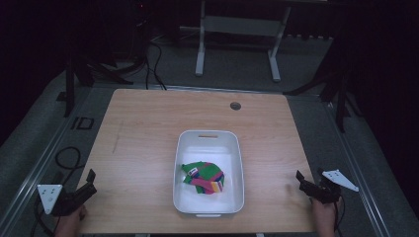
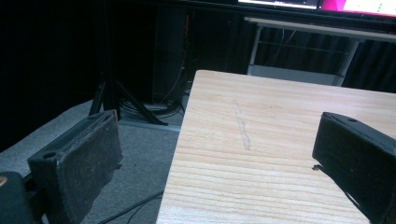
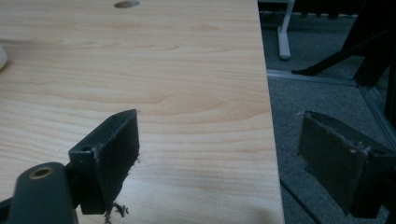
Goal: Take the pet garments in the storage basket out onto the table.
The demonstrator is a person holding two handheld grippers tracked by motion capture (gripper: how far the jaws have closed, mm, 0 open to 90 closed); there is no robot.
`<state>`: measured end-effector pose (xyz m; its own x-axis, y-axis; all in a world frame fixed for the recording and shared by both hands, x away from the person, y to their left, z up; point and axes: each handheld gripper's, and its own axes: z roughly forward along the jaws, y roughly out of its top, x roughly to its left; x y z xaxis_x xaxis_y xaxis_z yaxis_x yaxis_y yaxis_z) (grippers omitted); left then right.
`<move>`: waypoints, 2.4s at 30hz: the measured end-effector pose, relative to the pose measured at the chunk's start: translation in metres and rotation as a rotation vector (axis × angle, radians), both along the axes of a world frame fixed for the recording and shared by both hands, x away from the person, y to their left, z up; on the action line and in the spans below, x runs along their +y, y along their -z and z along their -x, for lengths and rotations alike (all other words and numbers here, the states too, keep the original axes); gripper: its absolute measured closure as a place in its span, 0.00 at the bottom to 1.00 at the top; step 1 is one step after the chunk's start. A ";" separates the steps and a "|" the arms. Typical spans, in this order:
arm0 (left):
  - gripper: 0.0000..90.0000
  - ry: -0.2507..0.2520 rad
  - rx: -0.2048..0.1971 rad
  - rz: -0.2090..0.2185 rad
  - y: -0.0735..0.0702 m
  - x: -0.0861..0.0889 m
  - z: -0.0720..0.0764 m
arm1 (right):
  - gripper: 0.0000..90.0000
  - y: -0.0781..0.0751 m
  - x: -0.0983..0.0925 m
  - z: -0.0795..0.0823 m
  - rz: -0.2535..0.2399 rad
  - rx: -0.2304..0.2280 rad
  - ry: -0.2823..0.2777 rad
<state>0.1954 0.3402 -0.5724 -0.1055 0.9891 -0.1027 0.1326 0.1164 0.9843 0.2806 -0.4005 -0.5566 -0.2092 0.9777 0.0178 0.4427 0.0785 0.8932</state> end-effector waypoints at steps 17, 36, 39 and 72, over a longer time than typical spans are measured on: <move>0.02 0.002 -0.004 0.009 0.000 0.001 0.000 | 0.15 0.003 -0.009 -0.009 -0.006 0.200 -0.083; 0.02 -0.002 -0.005 0.013 0.000 0.001 0.000 | 0.15 -0.009 0.023 -0.016 0.019 0.302 -0.456; 0.02 -0.003 -0.005 0.012 0.000 0.000 0.000 | 0.15 -0.013 0.030 -0.017 0.023 0.317 -0.499; 0.02 0.001 -0.007 0.015 0.000 0.001 0.000 | 0.15 -0.101 0.145 -0.031 0.073 0.247 -0.879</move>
<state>0.1955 0.3412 -0.5726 -0.1033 0.9876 -0.1180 0.1262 0.1307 0.9834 0.3115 -0.2559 -0.4551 -0.8769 0.4690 0.1052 0.3749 0.5303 0.7604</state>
